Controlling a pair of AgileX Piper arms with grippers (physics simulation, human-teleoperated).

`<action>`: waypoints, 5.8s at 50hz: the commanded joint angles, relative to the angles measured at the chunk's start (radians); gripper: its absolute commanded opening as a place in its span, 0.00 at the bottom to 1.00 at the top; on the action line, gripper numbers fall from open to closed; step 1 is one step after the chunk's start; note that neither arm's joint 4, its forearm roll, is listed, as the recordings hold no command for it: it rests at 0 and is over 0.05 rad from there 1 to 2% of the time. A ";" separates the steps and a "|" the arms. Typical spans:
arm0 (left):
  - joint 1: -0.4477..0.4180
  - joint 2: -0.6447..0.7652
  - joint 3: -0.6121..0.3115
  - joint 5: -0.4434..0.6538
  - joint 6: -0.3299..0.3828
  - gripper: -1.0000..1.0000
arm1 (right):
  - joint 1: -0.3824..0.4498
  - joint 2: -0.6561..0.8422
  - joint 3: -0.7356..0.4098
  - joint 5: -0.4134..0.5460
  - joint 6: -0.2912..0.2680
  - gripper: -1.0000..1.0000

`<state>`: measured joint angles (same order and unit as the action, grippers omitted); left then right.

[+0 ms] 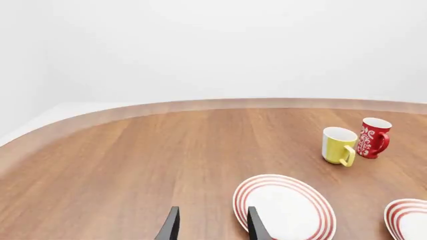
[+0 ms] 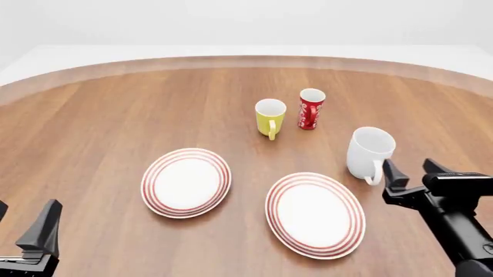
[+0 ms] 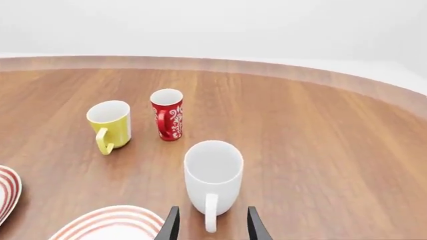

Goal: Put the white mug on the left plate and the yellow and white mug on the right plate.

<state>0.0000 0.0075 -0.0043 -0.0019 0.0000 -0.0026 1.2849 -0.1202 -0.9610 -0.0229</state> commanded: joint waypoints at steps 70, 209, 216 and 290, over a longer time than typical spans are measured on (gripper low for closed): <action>0.000 0.000 0.000 0.000 0.000 1.00 | 0.005 0.503 -0.169 -0.163 0.070 1.00; 0.000 0.000 0.000 0.000 0.000 1.00 | 0.527 0.048 -0.329 0.234 -0.015 0.00; 0.000 0.000 0.000 0.000 0.000 1.00 | 0.558 0.080 -0.352 0.224 -0.021 0.00; 0.000 0.000 0.000 0.000 0.000 1.00 | 0.819 0.426 -0.558 0.130 0.021 0.00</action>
<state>0.0000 0.0075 -0.0043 -0.0019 0.0000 0.8048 1.6672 -0.6551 -0.8136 -0.0205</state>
